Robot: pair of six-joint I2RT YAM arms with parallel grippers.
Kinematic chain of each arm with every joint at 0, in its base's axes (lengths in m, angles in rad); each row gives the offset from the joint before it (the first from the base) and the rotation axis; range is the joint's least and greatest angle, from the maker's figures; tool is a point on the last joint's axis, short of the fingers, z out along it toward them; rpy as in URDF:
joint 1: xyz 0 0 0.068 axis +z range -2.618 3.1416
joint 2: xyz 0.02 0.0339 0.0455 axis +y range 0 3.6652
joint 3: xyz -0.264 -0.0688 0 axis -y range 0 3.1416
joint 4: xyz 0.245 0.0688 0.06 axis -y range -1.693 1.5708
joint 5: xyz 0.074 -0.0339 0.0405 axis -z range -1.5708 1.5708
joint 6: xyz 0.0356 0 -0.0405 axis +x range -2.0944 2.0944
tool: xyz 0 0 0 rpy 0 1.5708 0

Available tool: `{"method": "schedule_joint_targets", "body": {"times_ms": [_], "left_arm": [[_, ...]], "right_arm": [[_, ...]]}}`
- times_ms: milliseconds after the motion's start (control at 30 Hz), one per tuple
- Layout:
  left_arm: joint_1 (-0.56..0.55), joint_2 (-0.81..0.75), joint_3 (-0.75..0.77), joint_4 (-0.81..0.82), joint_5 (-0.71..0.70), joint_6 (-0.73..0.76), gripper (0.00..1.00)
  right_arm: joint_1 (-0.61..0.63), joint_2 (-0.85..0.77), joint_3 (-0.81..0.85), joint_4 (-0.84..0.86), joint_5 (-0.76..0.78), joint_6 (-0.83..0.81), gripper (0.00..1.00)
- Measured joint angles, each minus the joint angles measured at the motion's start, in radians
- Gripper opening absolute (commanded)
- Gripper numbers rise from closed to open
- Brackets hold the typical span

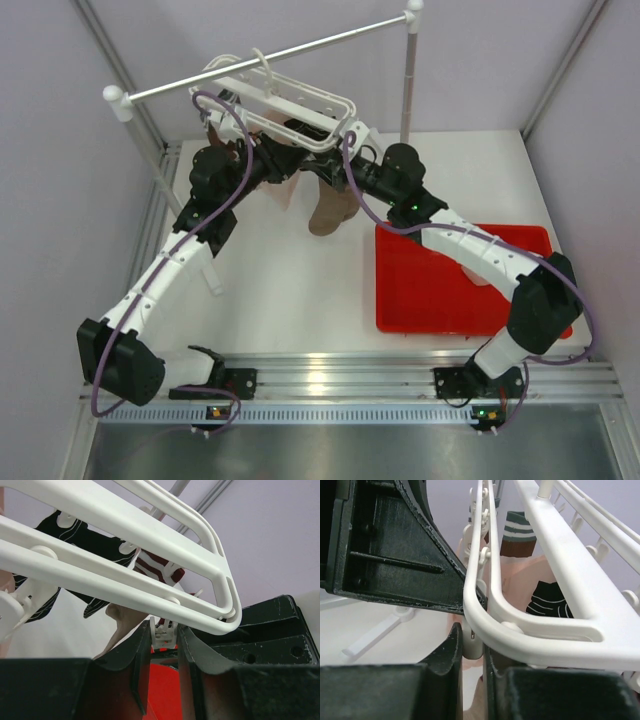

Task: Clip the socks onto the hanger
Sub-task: Open the clamp at the hanger.

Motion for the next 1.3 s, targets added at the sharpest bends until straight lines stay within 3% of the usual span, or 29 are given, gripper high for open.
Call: {"method": "schedule_joint_targets", "body": {"times_ms": [167, 267, 533, 933, 1100, 1167, 1233, 1267, 1300], "left_arm": [[0.003, -0.002, 0.000, 0.000, -0.004, -0.002, 0.29], [0.006, -0.013, -0.008, 0.002, -0.018, -0.019, 0.40], [0.029, -0.031, -0.024, 0.005, -0.025, -0.096, 0.44], [0.031, -0.021, -0.024, 0.005, -0.024, -0.119, 0.42], [0.031, -0.010, -0.016, -0.002, -0.020, -0.114, 0.13], [0.031, -0.004, -0.007, -0.008, -0.021, -0.105, 0.08], [0.031, 0.000, -0.003, -0.011, -0.021, -0.100, 0.00], [0.031, 0.002, -0.003, -0.012, -0.021, -0.097, 0.00], [0.031, 0.003, -0.002, -0.012, -0.021, -0.095, 0.00]], "right_arm": [[-0.002, 0.005, 0.007, -0.009, 0.000, -0.003, 0.00], [-0.001, 0.005, 0.006, -0.005, -0.002, -0.003, 0.00], [-0.001, 0.005, -0.007, 0.021, 0.003, -0.002, 0.00], [-0.001, 0.004, -0.021, 0.035, 0.003, -0.001, 0.00], [-0.002, 0.004, -0.026, 0.029, 0.011, -0.002, 0.00], [-0.002, 0.004, -0.025, 0.029, 0.018, -0.004, 0.01], [-0.002, 0.004, -0.025, 0.026, 0.023, -0.004, 0.18], [-0.002, 0.004, -0.025, 0.024, 0.024, -0.003, 0.22], [-0.002, 0.004, -0.025, 0.023, 0.026, -0.005, 0.33]]}}
